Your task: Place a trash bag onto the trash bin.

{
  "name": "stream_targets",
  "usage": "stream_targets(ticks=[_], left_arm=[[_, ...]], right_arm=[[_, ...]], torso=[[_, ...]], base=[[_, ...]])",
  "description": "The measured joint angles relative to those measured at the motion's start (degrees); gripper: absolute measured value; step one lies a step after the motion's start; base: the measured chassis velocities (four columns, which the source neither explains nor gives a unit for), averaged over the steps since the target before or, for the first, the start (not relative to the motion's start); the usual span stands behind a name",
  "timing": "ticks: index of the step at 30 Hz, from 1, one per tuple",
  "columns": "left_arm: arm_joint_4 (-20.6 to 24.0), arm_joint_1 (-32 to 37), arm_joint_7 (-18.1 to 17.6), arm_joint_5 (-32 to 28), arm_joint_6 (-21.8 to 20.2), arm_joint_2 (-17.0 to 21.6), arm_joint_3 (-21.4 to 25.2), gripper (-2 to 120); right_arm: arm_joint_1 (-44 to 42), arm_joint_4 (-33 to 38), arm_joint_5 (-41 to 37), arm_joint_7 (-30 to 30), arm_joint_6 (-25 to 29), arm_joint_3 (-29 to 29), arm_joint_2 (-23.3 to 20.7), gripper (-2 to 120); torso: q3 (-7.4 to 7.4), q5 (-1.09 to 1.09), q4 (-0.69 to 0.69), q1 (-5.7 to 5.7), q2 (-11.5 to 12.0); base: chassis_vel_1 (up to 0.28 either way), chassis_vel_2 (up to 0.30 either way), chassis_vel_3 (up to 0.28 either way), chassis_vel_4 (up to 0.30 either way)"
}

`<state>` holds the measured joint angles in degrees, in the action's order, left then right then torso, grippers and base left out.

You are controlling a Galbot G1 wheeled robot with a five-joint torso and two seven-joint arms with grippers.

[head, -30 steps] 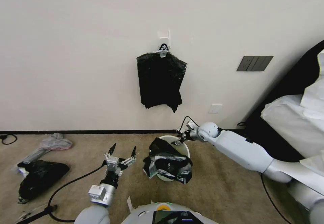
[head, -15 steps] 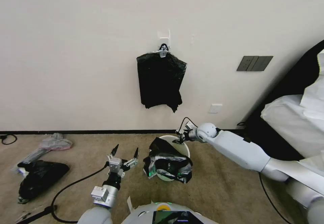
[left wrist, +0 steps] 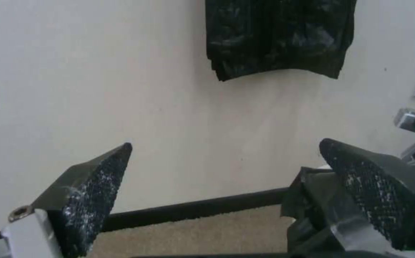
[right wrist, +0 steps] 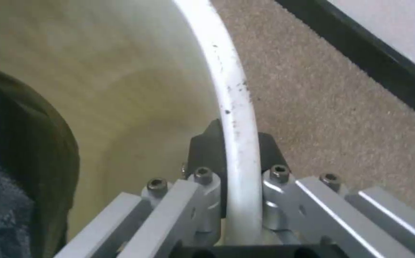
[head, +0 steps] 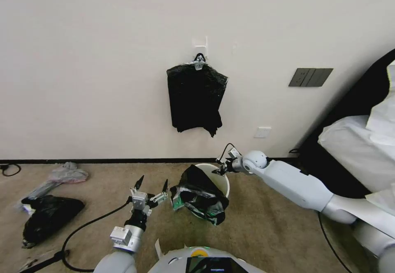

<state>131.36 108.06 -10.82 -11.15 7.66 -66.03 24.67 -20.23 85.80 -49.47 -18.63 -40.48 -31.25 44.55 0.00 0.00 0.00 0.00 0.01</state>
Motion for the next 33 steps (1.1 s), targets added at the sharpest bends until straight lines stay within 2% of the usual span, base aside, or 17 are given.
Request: stream_targets(ticks=[2, 3, 7, 9, 11, 12, 16, 17, 19, 20, 21, 23, 24, 27, 33], left_arm=[[0.17, -0.02, -0.07, -0.90, -0.38, 0.11, 0.24, 100], [0.17, -0.02, -0.07, -0.90, -0.38, 0.11, 0.24, 100], [0.55, -0.16, -0.25, -2.65, -1.17, 0.36, 1.31, 100], [0.62, -0.21, -0.35, -3.00, -1.30, 0.44, 1.52, 100], [0.70, -0.74, -0.87, -4.41, -1.90, 0.86, 2.32, 100], [0.70, -0.74, -0.87, -4.41, -1.90, 0.86, 2.32, 100], [0.71, -1.74, -1.10, -5.60, -2.63, 1.06, 2.65, 100], [0.71, -1.74, -1.10, -5.60, -2.63, 1.06, 2.65, 100], [0.70, -2.10, -1.13, -5.92, -2.86, 1.06, 2.65, 100], [0.65, -2.40, -1.15, -6.03, -3.01, 1.07, 2.65, 100], [0.65, -2.40, -1.15, -6.03, -3.01, 1.07, 2.65, 100], [0.53, -2.74, -1.20, -6.26, -3.22, 1.13, 2.70, 100], [0.53, -2.74, -1.20, -6.26, -3.22, 1.13, 2.70, 100], [0.49, -3.00, -1.31, -7.01, -3.49, 1.41, 3.19, 100], [0.46, -3.07, -1.37, -7.59, -3.79, 1.97, 3.86, 100]], right_arm=[[-1.74, 1.79, -3.86, 3.79, -0.05, 2.05, -1.04, 3], [-1.74, 1.79, -3.86, 3.79, -0.05, 2.05, -1.04, 3], [-7.66, 6.86, -11.19, 13.92, -0.08, 8.43, -2.95, 3], [-8.77, 7.72, -12.37, 15.54, -0.08, 9.47, -3.22, 3], [-15.27, 12.31, -19.63, 24.24, -0.08, 15.77, -4.02, 3], [-15.27, 12.31, -19.63, 24.24, -0.08, 15.77, -4.02, 3], [-21.57, 16.81, -27.37, 36.95, -0.02, 23.17, -3.73, 3], [-21.57, 16.81, -27.37, 36.95, -0.02, 23.17, -3.73, 3], [-23.29, 18.36, -31.76, 43.47, 0.01, 26.18, -2.72, 3], [-24.53, 19.71, -35.59, 48.98, 0.06, 28.70, -1.43, 3], [-24.53, 19.71, -35.59, 48.98, 0.06, 28.70, -1.43, 3], [-27.01, 22.21, -40.83, 58.33, 0.36, 32.52, 1.10, 3], [-27.01, 22.21, -40.83, 58.33, 0.36, 32.52, 1.10, 3], [-30.89, 25.43, -43.26, 65.46, 1.91, 35.31, 3.61, 3], [-36.18, 28.52, -43.52, 69.18, 3.50, 37.22, 6.27, 3]], torso=[[0.00, 0.00, 0.00, 0.00, 0.00], [0.00, 0.00, 0.00, 0.00, 0.00], [0.00, -0.01, -0.01, 0.00, 0.00], [0.00, 0.00, 0.00, 0.00, 0.00], [0.00, -0.01, -0.01, 0.00, 0.00], [0.00, -0.01, -0.01, 0.00, 0.00], [0.00, 0.02, -0.01, 0.00, -0.01], [0.00, 0.02, -0.01, 0.00, -0.01], [0.00, 0.00, -0.01, 0.00, -0.01], [0.00, 0.00, 0.01, 0.00, -0.01], [0.00, 0.00, 0.01, 0.00, -0.01], [0.00, 0.01, 0.02, 0.00, -0.01], [0.00, 0.01, 0.02, 0.00, -0.01], [0.00, 0.00, 0.00, 0.00, -0.01], [0.00, 0.01, 0.00, 0.00, -0.01]], base=[[0.000, 0.000, 0.000, 0.000], [0.000, 0.000, 0.000, 0.000], [0.000, 0.000, 0.000, 0.000], [0.000, 0.000, 0.000, 0.000], [0.000, 0.000, 0.000, 0.000], [0.000, 0.000, 0.000, 0.000], [0.000, 0.000, 0.000, 0.000], [0.000, 0.000, 0.000, 0.000], [0.000, 0.000, 0.000, 0.000], [0.000, 0.000, 0.000, 0.000], [0.000, 0.000, 0.000, 0.000], [0.000, 0.000, 0.000, 0.000], [0.000, 0.000, 0.000, 0.000], [0.000, 0.000, 0.000, 0.000], [0.000, 0.000, 0.000, 0.000]])
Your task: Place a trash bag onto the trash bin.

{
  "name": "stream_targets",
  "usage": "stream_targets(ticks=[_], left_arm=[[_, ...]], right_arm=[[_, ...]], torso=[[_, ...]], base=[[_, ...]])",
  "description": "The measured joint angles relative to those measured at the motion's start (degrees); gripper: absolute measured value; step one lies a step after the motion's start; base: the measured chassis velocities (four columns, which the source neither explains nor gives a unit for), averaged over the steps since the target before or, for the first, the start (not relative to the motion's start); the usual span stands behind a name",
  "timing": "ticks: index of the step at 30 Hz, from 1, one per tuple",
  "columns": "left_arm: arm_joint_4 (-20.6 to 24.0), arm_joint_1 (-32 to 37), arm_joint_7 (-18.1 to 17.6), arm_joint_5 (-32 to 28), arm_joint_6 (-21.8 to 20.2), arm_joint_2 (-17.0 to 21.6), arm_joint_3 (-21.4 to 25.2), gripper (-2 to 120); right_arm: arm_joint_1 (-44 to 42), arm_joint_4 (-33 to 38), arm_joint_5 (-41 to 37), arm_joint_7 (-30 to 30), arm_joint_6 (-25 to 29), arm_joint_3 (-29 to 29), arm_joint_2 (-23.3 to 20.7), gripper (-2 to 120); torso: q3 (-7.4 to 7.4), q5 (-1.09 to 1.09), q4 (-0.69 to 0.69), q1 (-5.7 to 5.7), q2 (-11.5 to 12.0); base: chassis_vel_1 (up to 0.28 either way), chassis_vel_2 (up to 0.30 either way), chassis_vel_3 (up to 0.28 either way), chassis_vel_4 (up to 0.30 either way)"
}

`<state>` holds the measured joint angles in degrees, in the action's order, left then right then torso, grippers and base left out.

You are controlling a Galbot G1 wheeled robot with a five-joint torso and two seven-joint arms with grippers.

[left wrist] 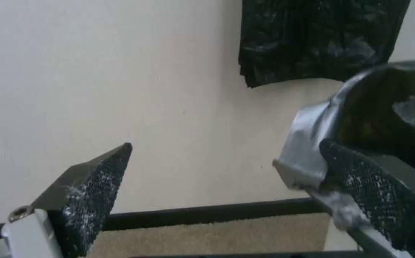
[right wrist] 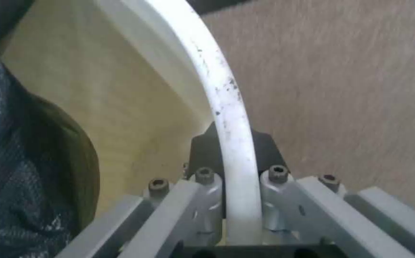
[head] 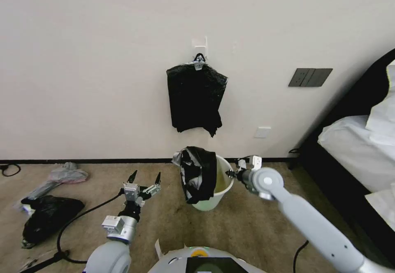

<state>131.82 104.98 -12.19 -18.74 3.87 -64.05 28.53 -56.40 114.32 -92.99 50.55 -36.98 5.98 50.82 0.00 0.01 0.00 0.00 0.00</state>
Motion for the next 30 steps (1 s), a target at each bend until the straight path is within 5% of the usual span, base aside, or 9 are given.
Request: stream_targets(ticks=[10, 17, 30], left_arm=[[-0.08, 0.09, -0.05, -0.15, -0.16, 0.02, 0.22, 100], [0.26, 0.65, -0.12, -0.12, -0.16, -0.28, 0.33, 100], [0.89, 1.76, -0.15, 0.08, 0.00, -0.81, 0.53, 100]], right_arm=[[-7.42, 0.25, 6.25, -0.16, 3.53, 3.12, 6.82, 3], [-10.05, 0.31, 14.08, -4.08, 4.94, 2.21, 8.37, 3], [-10.90, 0.96, 16.97, -4.04, 4.70, 0.98, 8.62, 3]], torso=[[0.00, 0.00, 0.01, 0.00, 0.00], [0.00, 0.00, 0.00, 0.00, 0.00], [0.00, -0.01, 0.01, 0.00, 0.00]], base=[[0.000, 0.000, 0.000, 0.000], [0.000, 0.000, 0.000, 0.000], [0.000, 0.000, 0.000, 0.000]])
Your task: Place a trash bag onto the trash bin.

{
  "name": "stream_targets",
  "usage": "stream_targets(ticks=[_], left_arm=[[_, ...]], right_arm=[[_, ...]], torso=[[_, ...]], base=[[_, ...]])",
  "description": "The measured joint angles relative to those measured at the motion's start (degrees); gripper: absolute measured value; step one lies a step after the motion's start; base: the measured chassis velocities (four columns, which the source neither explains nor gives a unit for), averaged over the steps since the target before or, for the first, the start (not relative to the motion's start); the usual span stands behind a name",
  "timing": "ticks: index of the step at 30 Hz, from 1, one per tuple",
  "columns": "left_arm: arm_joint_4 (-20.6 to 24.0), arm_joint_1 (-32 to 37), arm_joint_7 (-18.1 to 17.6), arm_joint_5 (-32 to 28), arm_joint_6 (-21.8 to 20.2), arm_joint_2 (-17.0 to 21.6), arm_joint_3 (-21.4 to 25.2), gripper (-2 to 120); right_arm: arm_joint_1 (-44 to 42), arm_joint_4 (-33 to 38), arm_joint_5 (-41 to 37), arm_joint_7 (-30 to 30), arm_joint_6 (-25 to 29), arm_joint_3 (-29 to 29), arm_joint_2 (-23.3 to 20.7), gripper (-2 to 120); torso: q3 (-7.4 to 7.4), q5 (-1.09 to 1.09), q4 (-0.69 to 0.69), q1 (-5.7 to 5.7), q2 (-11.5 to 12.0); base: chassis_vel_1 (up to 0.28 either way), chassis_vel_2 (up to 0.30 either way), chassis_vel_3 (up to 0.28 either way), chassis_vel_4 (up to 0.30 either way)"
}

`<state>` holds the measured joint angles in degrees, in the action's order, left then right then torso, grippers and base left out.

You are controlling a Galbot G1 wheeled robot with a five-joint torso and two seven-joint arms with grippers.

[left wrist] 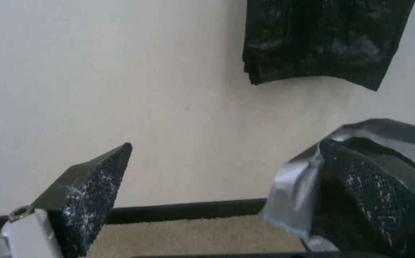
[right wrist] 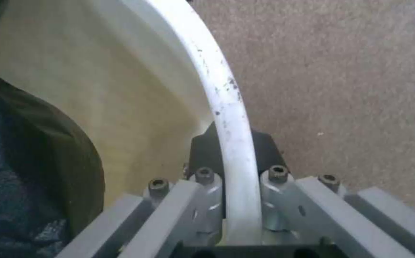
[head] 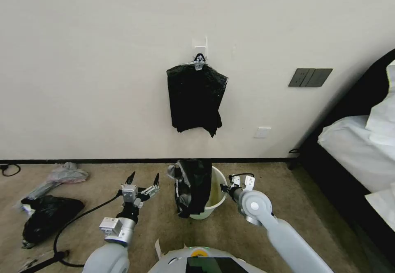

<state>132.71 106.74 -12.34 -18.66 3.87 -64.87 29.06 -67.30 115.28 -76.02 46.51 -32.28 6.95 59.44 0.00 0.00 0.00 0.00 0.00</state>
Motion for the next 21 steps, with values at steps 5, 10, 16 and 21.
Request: stream_targets(ticks=[5, 10, 16, 21], left_arm=[[-0.18, 0.06, 0.00, 0.13, 0.17, -0.36, -0.29, 100], [-0.24, -0.03, 0.00, 0.18, 0.21, -0.42, -0.45, 100], [-0.32, -0.45, 0.00, 0.18, 0.22, -0.37, -0.65, 100], [-0.42, -0.57, 0.01, 0.18, 0.22, -0.44, -0.87, 100]], right_arm=[[0.07, 0.06, 0.56, 0.20, -0.24, 0.28, -0.84, 3], [0.19, -0.34, 1.14, 0.23, -0.39, 0.58, -1.16, 3], [0.22, 0.16, 1.13, 0.21, -0.91, 0.95, -1.75, 18], [0.21, 0.85, 1.16, 0.04, -1.13, 1.47, -2.64, 32]], torso=[[0.00, 0.00, 0.00, 0.00, 0.00], [0.00, 0.00, 0.00, 0.00, 0.00], [0.00, 0.00, 0.00, 0.00, 0.00], [0.00, 0.00, 0.00, 0.00, 0.00]], base=[[0.000, 0.000, 0.000, 0.000], [0.000, 0.000, 0.000, 0.000], [0.000, 0.000, 0.000, 0.000], [0.000, 0.000, 0.000, 0.000]])
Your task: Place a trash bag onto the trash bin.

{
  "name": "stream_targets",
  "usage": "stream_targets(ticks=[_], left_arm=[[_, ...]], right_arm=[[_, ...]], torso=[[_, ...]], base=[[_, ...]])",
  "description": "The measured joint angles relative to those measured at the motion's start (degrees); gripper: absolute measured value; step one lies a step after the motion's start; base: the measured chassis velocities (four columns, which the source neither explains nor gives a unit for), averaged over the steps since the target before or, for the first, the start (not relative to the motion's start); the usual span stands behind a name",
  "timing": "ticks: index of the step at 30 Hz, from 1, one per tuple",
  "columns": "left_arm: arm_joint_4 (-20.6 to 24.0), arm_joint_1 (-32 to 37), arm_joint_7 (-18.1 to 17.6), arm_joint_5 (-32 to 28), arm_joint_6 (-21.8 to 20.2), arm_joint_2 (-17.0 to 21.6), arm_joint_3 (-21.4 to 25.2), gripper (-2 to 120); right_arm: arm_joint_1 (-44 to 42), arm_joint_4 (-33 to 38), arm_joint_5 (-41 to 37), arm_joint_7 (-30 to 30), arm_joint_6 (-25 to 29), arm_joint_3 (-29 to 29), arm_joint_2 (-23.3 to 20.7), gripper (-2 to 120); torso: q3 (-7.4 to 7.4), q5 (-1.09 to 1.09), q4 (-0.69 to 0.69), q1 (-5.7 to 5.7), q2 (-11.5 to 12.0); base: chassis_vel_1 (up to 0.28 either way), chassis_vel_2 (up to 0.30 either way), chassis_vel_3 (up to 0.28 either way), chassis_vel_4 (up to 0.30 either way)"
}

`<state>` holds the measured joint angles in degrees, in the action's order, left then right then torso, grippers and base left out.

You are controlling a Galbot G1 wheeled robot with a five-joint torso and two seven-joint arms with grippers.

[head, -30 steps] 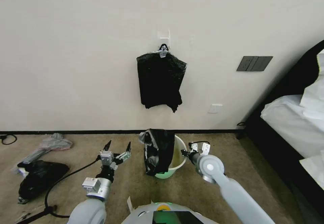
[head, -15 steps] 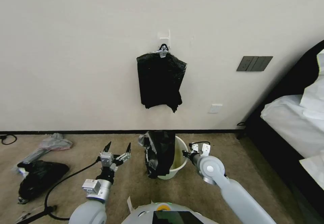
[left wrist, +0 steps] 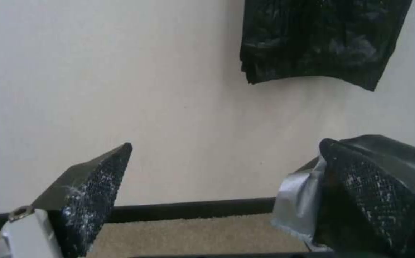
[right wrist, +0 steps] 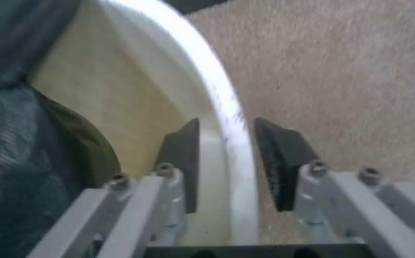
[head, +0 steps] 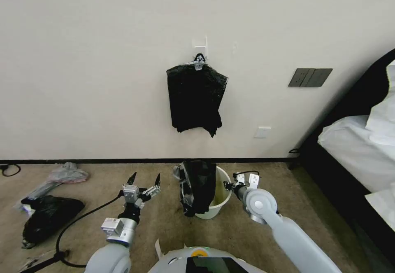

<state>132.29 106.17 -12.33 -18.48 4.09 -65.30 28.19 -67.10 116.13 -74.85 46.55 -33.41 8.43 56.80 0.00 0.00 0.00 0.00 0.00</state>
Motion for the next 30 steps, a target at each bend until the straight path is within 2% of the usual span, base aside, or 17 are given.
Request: stream_targets(ticks=[4, 6, 8, 9, 11, 13, 15, 16, 17, 19, 21, 22, 26, 28, 30], left_arm=[[-0.28, -0.17, -0.01, 0.00, 0.00, -0.06, -0.14, 100], [-0.34, -0.20, -0.02, 0.00, 0.00, -0.07, -0.15, 100], [-0.64, -0.32, -0.07, -0.02, 0.00, -0.14, -0.28, 100], [-0.64, -0.32, -0.07, -0.02, 0.00, -0.14, -0.28, 100], [-1.04, -0.40, -0.25, -0.08, -0.16, -0.21, -0.74, 100], [-1.21, -0.45, -0.33, -0.09, -0.30, -0.23, -0.94, 100], [-1.72, -0.93, -0.79, -0.18, -1.02, -0.34, -1.70, 100], [-1.85, -1.17, -0.91, -0.31, -1.39, -0.36, -2.04, 100], [-1.85, -1.17, -0.91, -0.31, -1.39, -0.36, -2.04, 100], [-2.27, -1.77, -1.24, -0.69, -2.21, -0.40, -2.98, 100], [-2.67, -2.20, -1.46, -0.88, -2.92, -0.49, -3.87, 100], [-2.67, -2.20, -1.46, -0.88, -2.92, -0.49, -3.87, 100], [-3.08, -2.79, -1.74, -0.93, -3.69, -0.86, -4.81, 100], [-3.10, -2.85, -1.77, -0.95, -3.77, -0.87, -4.87, 100], [-3.34, -3.40, -1.96, -1.35, -4.31, -0.86, -5.16, 100]], right_arm=[[-1.16, 5.40, 4.29, -0.87, -0.46, 2.43, -3.07, 54], [-1.50, 6.54, 5.66, -1.32, -0.37, 2.91, -3.70, 56], [-2.61, 11.15, 8.49, -3.69, -0.38, 4.82, -6.15, 68], [-2.61, 11.15, 8.49, -3.69, -0.38, 4.82, -6.15, 68], [-2.72, 15.62, 10.63, -8.49, -0.61, 5.58, -8.70, 77], [-2.16, 17.02, 10.39, -9.94, -1.06, 5.27, -9.38, 80], [1.32, 20.28, 6.04, -13.28, -3.46, 1.58, -10.86, 92], [3.40, 20.69, 5.03, -14.23, -4.26, -0.91, -10.99, 95], [3.40, 20.69, 5.03, -14.23, -4.26, -0.91, -10.99, 95], [7.80, 20.26, 4.17, -15.44, -5.51, -6.66, -10.62, 100], [11.87, 19.20, 3.47, -15.56, -6.43, -11.74, -9.19, 100], [11.87, 19.20, 3.47, -15.56, -6.43, -11.74, -9.19, 100], [18.30, 16.97, 1.70, -12.38, -7.08, -18.58, -5.64, 100], [18.77, 16.75, 1.66, -12.00, -7.09, -19.08, -5.38, 100], [21.31, 15.16, 1.40, -9.29, -7.12, -21.93, -4.36, 94]], torso=[[0.00, 0.00, 0.00, 0.00, 0.00], [0.00, 0.00, 0.00, 0.00, 0.00], [0.00, 0.00, -0.01, 0.00, 0.00], [0.00, 0.00, -0.01, 0.00, 0.00], [0.00, 0.01, -0.02, 0.00, 0.00], [0.00, 0.01, -0.02, 0.00, 0.00], [0.00, 0.02, 0.00, 0.00, 0.00], [0.00, 0.01, 0.01, 0.00, 0.00], [0.00, 0.01, 0.01, 0.00, 0.00], [0.00, 0.01, 0.00, 0.00, 0.00], [0.00, 0.00, 0.00, 0.00, 0.00], [0.00, 0.00, 0.00, 0.00, 0.00], [0.00, 0.02, 0.01, 0.00, 0.01], [0.00, 0.01, 0.01, 0.00, 0.01], [0.00, 0.01, 0.00, 0.00, 0.01]], base=[[0.000, 0.000, 0.000, 0.000], [0.000, 0.000, 0.000, 0.000], [0.000, 0.000, 0.000, 0.000], [0.000, 0.000, 0.000, 0.000], [0.000, 0.000, 0.000, 0.000], [0.000, 0.000, 0.000, 0.000], [0.000, 0.000, 0.000, 0.000], [0.000, 0.000, 0.000, 0.000], [0.000, 0.000, 0.000, 0.000], [0.000, 0.000, 0.000, 0.000], [0.000, 0.000, 0.000, 0.000], [0.000, 0.000, 0.000, 0.000], [0.000, 0.000, 0.000, 0.000], [0.000, 0.000, 0.000, 0.000], [0.000, 0.000, 0.000, 0.000]])
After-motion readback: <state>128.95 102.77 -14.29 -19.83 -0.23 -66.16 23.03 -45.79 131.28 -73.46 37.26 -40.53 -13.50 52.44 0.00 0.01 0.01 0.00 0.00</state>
